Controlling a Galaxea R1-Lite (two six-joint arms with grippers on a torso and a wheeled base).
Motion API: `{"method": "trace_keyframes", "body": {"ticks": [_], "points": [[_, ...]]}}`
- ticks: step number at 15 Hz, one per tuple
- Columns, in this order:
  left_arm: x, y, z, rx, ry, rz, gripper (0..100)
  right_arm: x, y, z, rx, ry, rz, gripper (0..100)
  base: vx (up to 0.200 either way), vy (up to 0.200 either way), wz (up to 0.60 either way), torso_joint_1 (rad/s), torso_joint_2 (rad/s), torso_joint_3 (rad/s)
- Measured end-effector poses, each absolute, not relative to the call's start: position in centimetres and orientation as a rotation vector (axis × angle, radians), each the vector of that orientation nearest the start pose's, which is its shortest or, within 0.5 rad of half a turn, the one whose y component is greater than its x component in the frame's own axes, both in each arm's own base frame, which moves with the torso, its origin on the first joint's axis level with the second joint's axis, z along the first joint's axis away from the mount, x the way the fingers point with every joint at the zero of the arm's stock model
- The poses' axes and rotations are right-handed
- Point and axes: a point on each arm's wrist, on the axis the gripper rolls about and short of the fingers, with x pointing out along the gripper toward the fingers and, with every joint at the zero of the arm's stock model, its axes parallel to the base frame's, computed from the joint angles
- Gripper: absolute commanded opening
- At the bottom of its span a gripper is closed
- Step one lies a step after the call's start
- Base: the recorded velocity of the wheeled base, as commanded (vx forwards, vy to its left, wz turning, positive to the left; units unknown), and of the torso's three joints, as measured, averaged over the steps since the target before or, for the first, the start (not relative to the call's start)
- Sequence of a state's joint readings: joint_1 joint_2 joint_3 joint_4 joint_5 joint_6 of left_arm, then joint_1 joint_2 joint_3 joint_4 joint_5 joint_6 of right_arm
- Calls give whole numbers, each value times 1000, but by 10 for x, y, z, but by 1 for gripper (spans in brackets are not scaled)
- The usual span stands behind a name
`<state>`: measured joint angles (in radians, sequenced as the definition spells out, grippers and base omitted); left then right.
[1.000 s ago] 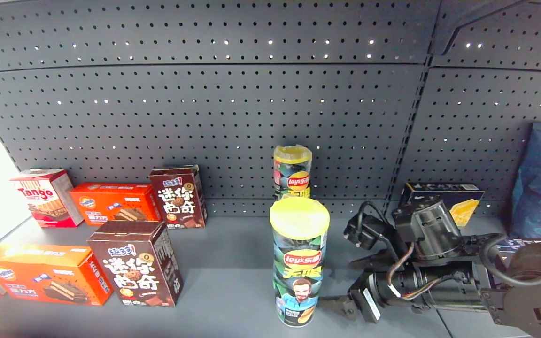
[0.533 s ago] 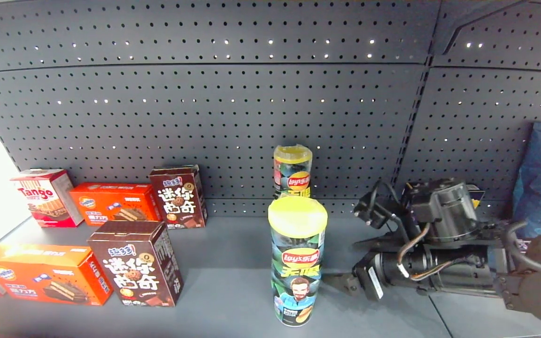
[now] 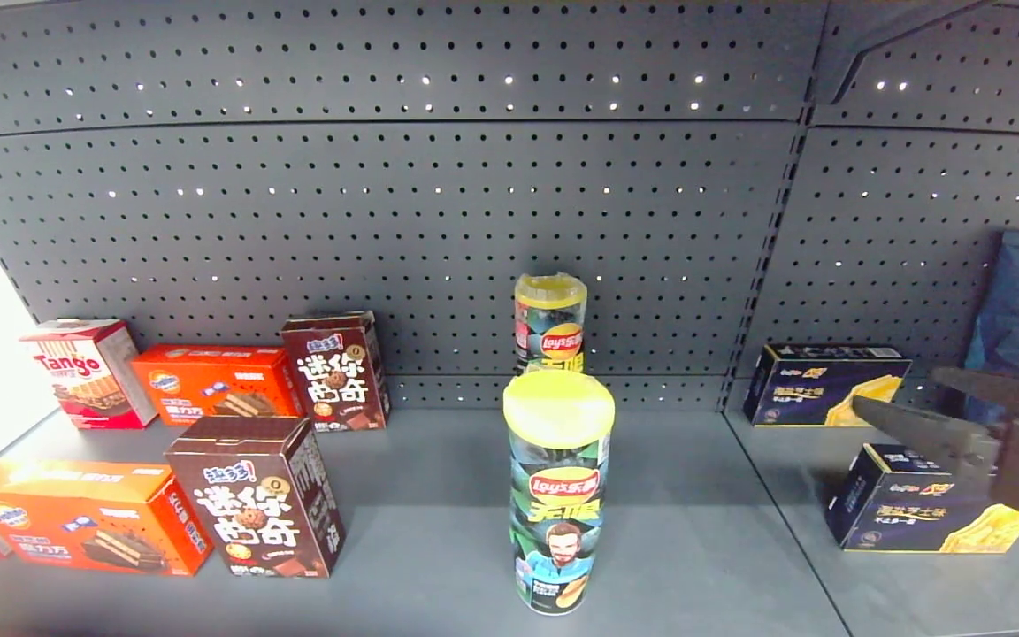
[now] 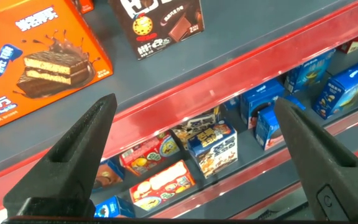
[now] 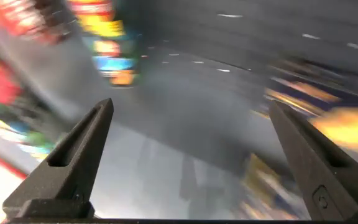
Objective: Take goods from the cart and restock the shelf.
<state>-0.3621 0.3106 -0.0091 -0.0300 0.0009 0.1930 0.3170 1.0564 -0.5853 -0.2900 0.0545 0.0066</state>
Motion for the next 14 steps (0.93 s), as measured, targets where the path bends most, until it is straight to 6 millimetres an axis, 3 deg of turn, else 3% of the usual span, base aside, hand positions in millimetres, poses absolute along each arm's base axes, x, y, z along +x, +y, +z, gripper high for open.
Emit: {"method": "trace_keyframes", "body": {"ticks": [4,8,10,14], "points": [[2,-1,84,240,237,-385,100,58,9,178,-1,120,175,100,0,0,0,0,0,0],[3,-1,84,241,241,-385,100,3,1,116,3,87,82,100,0,0,0,0,0,0],[3,-1,84,242,244,-393,100,-13,1,88,5,94,57,100,0,0,0,0,0,0],[3,-1,84,244,247,-393,100,-21,1,78,5,15,44,100,0,0,0,0,0,0]]}}
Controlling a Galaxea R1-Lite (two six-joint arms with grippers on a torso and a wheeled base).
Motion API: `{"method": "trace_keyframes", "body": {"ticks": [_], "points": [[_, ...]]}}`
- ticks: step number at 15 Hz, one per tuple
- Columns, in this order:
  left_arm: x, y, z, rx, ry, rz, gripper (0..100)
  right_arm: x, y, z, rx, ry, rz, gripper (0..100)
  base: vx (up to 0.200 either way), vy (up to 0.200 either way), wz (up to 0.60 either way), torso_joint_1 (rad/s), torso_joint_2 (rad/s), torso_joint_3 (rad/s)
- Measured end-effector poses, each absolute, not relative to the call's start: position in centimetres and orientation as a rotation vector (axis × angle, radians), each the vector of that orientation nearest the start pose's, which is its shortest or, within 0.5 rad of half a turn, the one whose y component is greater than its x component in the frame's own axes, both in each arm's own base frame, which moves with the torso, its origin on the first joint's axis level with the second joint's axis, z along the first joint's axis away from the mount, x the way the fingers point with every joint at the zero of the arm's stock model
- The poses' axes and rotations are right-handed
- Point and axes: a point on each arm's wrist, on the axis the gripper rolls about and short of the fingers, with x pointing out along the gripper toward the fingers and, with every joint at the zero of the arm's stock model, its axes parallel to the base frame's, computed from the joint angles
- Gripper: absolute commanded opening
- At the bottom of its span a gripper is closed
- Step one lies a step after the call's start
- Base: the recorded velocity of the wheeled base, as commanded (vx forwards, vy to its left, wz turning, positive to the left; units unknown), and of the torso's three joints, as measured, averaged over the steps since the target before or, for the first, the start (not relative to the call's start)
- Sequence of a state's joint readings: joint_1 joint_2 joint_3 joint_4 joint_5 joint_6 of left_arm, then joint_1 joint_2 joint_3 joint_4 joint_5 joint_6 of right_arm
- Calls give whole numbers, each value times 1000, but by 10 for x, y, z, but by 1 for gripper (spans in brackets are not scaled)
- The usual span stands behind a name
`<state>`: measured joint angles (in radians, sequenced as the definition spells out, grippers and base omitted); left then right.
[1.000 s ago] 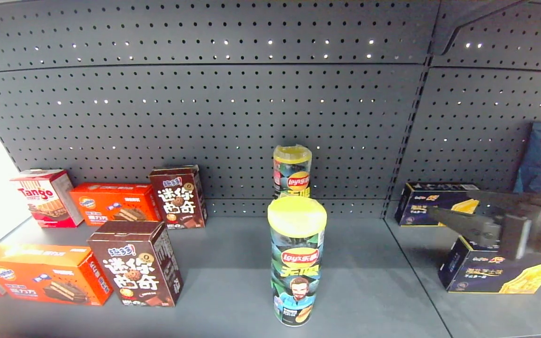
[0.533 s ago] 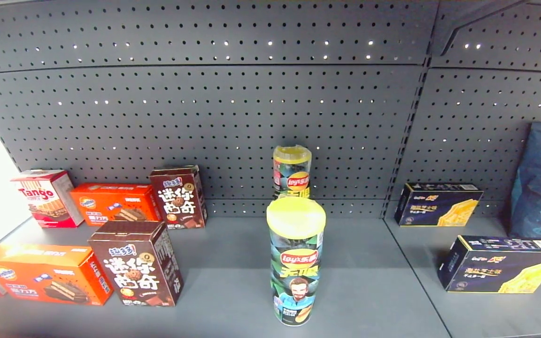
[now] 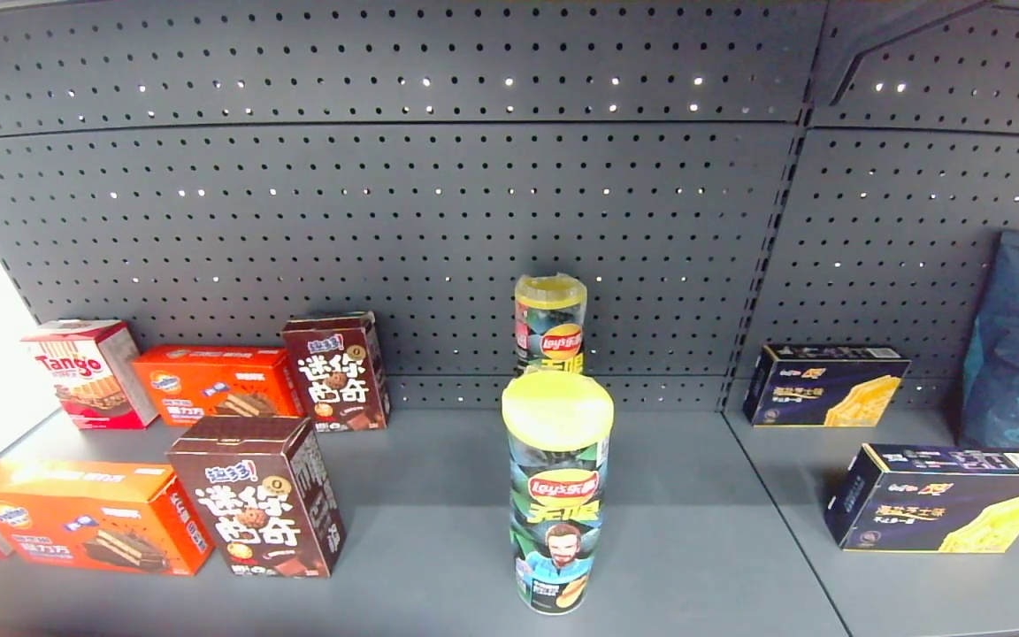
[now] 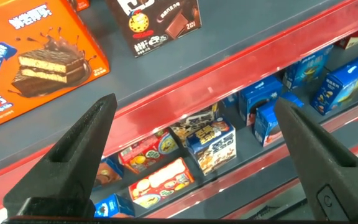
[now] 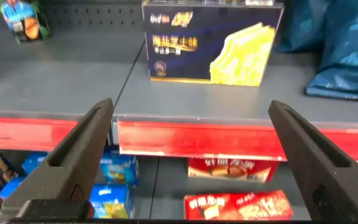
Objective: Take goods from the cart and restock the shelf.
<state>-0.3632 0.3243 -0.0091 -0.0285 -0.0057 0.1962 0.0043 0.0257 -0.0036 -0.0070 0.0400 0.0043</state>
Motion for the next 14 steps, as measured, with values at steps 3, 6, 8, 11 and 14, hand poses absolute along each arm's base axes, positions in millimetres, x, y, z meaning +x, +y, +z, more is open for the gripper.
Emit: {"method": "trace_keyframes", "body": {"ticks": [3,6,8,11,14], "points": [[3,0,84,249,249,-317,100,-22,1,77,5,-3,42,100,0,0,0,0,0,0],[1,1,84,226,245,-130,100,-23,1,76,5,-7,42,100,0,0,0,0,0,0],[-3,1,84,204,201,-44,100,-23,1,76,4,-9,43,100,0,0,0,0,0,0],[-15,-2,82,192,93,-135,100,-23,1,76,4,-9,43,100,0,0,0,0,0,0],[-22,-2,84,159,-5,-100,100,-23,1,76,4,-9,43,100,0,0,0,0,0,0]]}}
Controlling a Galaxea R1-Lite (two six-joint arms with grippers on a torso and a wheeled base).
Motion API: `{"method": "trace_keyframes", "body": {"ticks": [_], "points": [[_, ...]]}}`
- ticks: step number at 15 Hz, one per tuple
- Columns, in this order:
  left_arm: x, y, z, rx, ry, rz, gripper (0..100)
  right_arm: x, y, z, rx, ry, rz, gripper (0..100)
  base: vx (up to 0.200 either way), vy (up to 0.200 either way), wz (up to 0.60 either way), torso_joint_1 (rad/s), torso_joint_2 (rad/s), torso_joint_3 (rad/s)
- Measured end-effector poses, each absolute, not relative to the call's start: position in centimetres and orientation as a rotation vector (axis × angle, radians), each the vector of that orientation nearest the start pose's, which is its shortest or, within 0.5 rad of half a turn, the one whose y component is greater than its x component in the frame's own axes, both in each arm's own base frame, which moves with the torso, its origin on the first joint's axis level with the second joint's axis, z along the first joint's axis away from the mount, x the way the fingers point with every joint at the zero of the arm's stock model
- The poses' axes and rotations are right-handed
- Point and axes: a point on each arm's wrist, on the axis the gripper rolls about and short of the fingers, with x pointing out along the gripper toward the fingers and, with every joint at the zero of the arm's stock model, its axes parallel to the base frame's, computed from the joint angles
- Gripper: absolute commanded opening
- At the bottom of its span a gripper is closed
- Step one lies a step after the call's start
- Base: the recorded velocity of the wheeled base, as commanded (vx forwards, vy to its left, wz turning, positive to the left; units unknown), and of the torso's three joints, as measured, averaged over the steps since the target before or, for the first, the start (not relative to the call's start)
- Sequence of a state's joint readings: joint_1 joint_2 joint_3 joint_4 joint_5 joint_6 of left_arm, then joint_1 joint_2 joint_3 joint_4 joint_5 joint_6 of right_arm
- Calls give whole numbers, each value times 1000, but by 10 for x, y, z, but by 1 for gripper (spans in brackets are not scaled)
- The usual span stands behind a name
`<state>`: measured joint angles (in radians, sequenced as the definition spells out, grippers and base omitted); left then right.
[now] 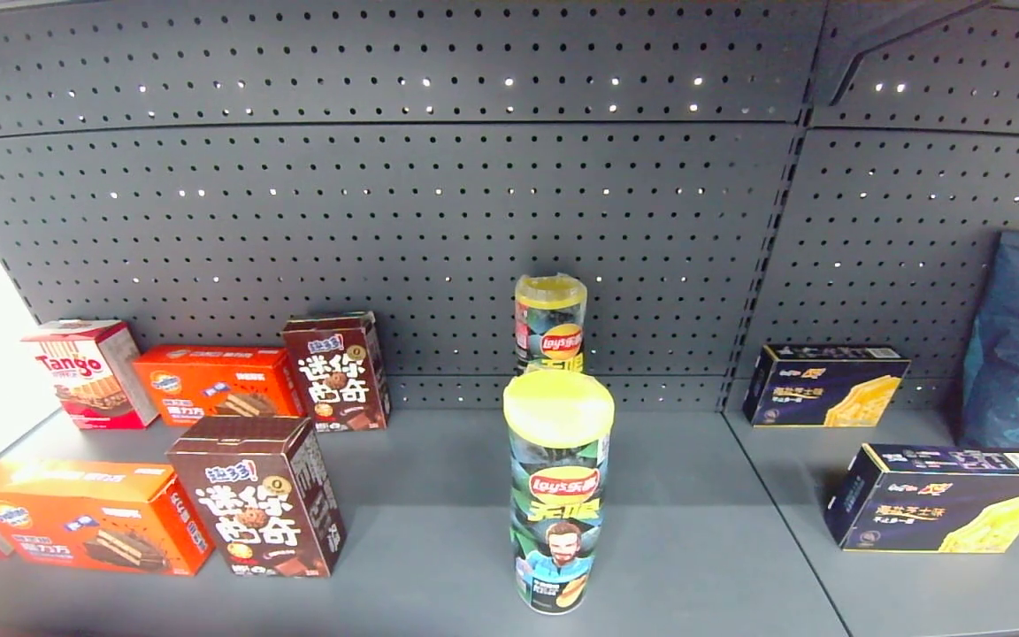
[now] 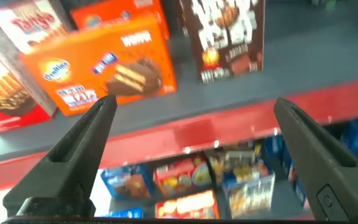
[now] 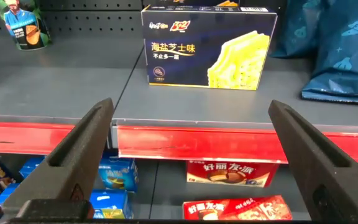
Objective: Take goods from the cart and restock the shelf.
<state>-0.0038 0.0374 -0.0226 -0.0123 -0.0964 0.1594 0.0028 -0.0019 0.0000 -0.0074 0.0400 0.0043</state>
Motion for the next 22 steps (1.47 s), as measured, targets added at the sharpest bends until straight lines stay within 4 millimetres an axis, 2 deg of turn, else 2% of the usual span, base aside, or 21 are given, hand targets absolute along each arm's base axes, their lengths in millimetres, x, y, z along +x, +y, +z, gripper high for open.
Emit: {"method": "trace_keyframes", "body": {"ticks": [4,8,12,13,14,16,21,22], "points": [[-24,-2,82,157,-34,-89,100,-23,1,76,5,-9,43,100,0,0,0,0,0,0],[-24,2,84,114,-67,82,100,-23,1,76,5,-9,43,100,0,0,0,0,0,0],[-23,0,83,36,-70,1,100,-23,1,76,4,-9,42,100,0,0,0,0,0,0],[-23,-3,82,73,-71,-108,100,-23,1,76,5,-9,43,100,0,0,0,0,0,0],[-23,-4,81,183,-73,-171,100,-23,1,76,4,-9,43,100,0,0,0,0,0,0],[-23,-3,81,317,-60,-125,100,-23,1,76,5,-9,42,100,0,0,0,0,0,0],[-24,2,82,130,-43,111,100,-23,1,76,5,-9,43,100,0,0,0,0,0,0],[-24,1,82,122,-45,70,100,-23,1,76,5,-9,42,100,0,0,0,0,0,0]]}}
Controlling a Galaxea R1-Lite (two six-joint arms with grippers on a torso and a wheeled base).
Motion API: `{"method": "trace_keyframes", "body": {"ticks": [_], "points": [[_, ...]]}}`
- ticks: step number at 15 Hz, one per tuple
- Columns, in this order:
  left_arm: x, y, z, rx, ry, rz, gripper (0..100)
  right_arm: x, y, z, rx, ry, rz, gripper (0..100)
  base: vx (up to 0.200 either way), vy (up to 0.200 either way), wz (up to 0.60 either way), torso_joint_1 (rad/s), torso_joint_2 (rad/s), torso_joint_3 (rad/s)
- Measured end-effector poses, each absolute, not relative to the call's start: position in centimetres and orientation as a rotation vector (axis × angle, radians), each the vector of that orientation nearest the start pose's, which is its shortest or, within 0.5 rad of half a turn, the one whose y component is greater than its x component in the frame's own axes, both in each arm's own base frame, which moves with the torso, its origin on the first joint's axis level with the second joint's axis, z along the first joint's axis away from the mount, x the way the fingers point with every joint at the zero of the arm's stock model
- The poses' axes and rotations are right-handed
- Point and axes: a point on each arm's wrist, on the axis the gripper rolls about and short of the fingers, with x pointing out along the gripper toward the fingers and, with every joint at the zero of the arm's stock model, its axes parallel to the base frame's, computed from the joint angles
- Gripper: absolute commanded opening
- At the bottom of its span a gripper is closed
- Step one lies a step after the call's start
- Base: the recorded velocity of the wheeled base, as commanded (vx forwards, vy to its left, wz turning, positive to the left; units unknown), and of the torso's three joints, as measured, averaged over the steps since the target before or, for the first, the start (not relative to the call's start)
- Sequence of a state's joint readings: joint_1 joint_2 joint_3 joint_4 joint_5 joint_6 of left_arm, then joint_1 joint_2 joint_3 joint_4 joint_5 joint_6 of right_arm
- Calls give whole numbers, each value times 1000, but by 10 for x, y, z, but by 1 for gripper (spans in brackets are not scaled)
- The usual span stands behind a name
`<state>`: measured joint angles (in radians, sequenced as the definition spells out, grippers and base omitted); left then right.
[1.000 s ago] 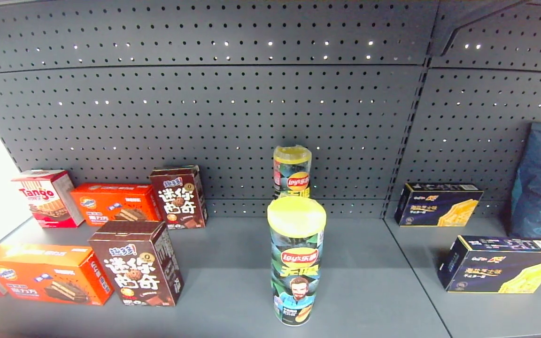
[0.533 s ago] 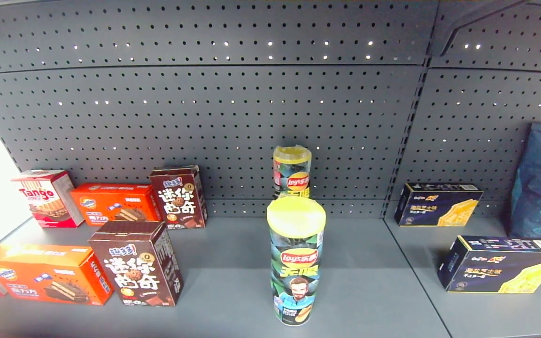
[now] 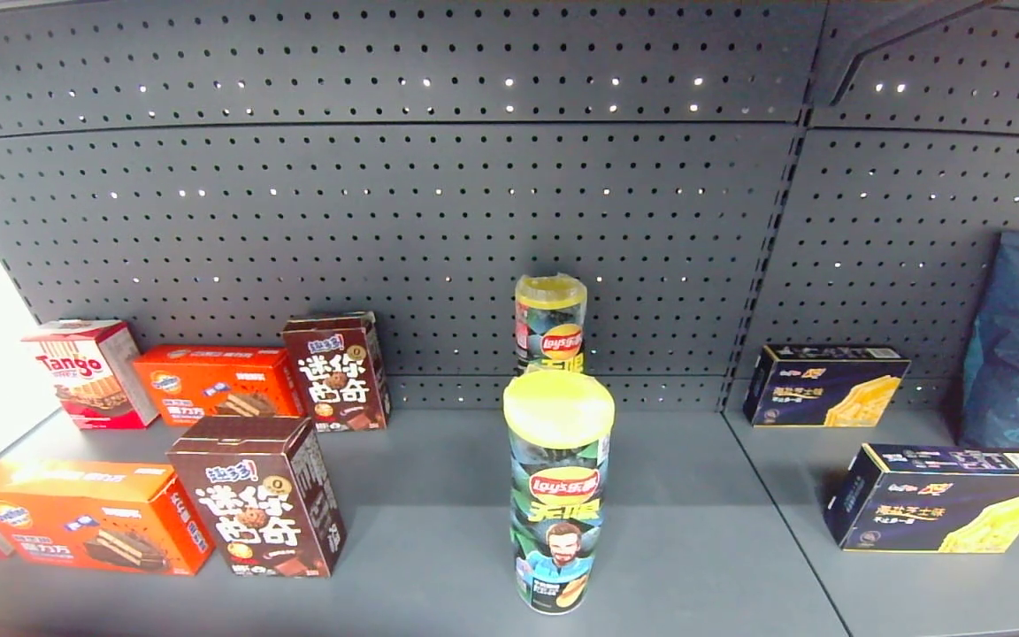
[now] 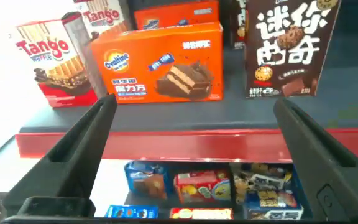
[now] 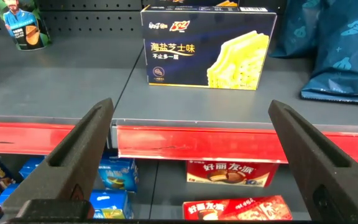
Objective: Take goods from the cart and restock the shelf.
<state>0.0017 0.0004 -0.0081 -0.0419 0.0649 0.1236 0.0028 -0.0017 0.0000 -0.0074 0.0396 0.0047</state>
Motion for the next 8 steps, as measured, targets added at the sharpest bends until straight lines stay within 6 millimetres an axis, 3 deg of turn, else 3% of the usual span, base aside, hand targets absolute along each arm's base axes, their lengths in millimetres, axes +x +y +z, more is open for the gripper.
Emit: {"method": "trace_keyframes", "body": {"ticks": [3,4,6,8], "points": [[-25,-6,81,93,-47,-288,100,-23,1,76,5,-9,42,100,0,0,0,0,0,0],[-25,-6,81,89,-39,-285,100,-23,1,76,5,-9,43,100,0,0,0,0,0,0],[-24,-2,80,86,-21,-83,100,-23,1,76,5,-9,42,100,0,0,0,0,0,0],[-23,-1,77,73,-5,-55,100,-23,1,76,5,-9,42,100,0,0,0,0,0,0]]}}
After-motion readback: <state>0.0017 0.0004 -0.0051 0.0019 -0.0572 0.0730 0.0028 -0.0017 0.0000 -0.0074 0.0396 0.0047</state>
